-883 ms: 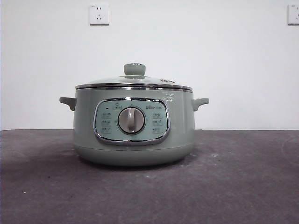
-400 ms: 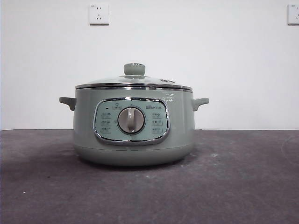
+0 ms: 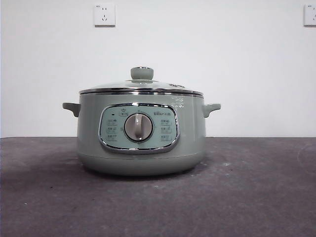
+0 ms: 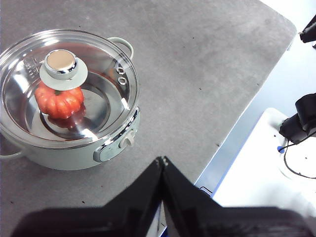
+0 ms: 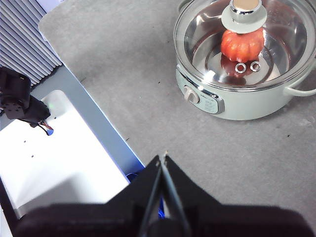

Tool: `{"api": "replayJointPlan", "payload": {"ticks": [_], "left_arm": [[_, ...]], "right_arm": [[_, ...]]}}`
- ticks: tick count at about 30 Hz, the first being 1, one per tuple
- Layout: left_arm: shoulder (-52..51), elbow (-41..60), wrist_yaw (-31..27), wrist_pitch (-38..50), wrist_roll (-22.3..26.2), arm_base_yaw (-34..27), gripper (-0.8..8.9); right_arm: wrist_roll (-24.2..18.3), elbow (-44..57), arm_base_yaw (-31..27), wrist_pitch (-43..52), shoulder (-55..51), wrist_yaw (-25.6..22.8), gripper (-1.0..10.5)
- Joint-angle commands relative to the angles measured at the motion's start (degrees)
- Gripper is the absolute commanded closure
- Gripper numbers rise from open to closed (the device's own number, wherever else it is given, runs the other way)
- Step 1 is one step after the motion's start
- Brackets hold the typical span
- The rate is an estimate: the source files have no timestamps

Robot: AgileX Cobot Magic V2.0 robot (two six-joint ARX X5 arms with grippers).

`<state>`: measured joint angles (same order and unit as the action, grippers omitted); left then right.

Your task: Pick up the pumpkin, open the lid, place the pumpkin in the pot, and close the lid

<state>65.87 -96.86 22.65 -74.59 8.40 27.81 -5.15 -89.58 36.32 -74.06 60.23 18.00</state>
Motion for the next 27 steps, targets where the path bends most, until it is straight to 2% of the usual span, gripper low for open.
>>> {"api": "replayJointPlan", "payload": {"ticks": [1, 6, 15, 18, 22, 27], "left_arm": [[0.0, 0.1, -0.7, 0.4, 1.0, 0.0, 8.17], [-1.2, 0.1, -2.3, 5.0, 1.1, -2.3, 8.17], [-12.2, 3.0, -3.3, 16.0, 2.4, -17.9, 8.17], [-18.0, 9.2, -5.3, 23.5, 2.9, -22.5, 8.17], [-26.3, 22.9, -9.8, 37.2, 3.8, -27.5, 8.17], [-34.4, 40.8, -10.4, 51.8, 1.9, -30.9, 8.17]], "right_arm": [[0.3, 0.1, 0.1, 0.2, -0.2, -0.1, 9.5], [0.3, 0.1, 0.1, 0.2, -0.2, -0.1, 9.5], [0.3, 0.1, 0.1, 0.1, -0.3, -0.1, 9.5], [0.3, 0.1, 0.1, 0.2, -0.3, -0.1, 9.5], [0.3, 0.1, 0.1, 0.2, -0.6, -0.1, 9.5], [0.3, 0.1, 0.1, 0.1, -0.7, -0.1, 9.5]]}}
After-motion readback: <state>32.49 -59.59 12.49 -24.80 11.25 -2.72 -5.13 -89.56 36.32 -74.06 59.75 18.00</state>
